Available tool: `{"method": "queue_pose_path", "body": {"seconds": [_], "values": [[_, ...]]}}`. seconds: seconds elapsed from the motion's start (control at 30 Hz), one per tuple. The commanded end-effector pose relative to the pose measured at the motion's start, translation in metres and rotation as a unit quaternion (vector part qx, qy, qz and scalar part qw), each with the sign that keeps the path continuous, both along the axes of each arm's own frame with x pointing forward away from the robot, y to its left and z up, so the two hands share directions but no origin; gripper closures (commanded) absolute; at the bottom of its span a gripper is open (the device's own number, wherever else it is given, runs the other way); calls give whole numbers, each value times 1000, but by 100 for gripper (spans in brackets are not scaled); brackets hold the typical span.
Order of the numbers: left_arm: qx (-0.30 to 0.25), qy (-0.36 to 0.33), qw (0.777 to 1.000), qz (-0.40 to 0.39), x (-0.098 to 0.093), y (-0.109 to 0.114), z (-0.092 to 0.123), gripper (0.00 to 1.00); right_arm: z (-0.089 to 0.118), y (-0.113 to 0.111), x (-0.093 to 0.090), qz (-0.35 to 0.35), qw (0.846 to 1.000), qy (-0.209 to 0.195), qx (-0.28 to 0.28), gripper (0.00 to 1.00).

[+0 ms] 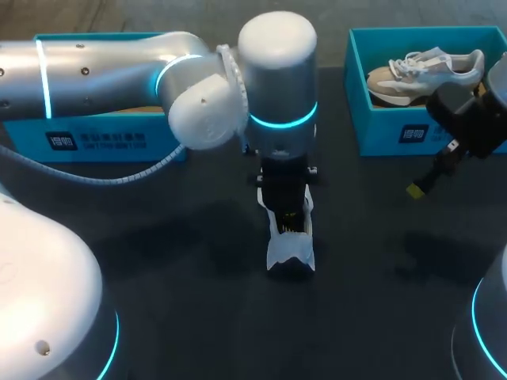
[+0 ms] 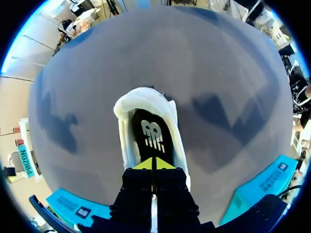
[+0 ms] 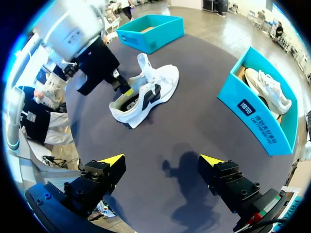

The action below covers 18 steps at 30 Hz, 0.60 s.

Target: Take the shoe out of the shoebox, open the shoe tongue, remove and reinsert the insole, then place the shoe into the shoebox

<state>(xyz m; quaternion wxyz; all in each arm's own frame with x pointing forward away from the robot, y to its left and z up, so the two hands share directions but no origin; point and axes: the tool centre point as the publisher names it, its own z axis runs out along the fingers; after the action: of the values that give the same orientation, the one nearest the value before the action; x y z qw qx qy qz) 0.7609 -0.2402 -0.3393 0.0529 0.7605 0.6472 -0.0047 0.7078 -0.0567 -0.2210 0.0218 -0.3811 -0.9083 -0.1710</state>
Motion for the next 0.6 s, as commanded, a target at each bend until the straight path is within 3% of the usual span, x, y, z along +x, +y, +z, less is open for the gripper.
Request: {"method": "queue_pose_path", "body": {"seconds": [0.03,0.6], "values": [[-1,-38,999,13,-4,-1,6,100,-1,1,1,-1,1000,1,-2,0],[-1,-48,999,11,-2,-1,6,100,-1,1,1,-1,1000,1,-2,0]]}}
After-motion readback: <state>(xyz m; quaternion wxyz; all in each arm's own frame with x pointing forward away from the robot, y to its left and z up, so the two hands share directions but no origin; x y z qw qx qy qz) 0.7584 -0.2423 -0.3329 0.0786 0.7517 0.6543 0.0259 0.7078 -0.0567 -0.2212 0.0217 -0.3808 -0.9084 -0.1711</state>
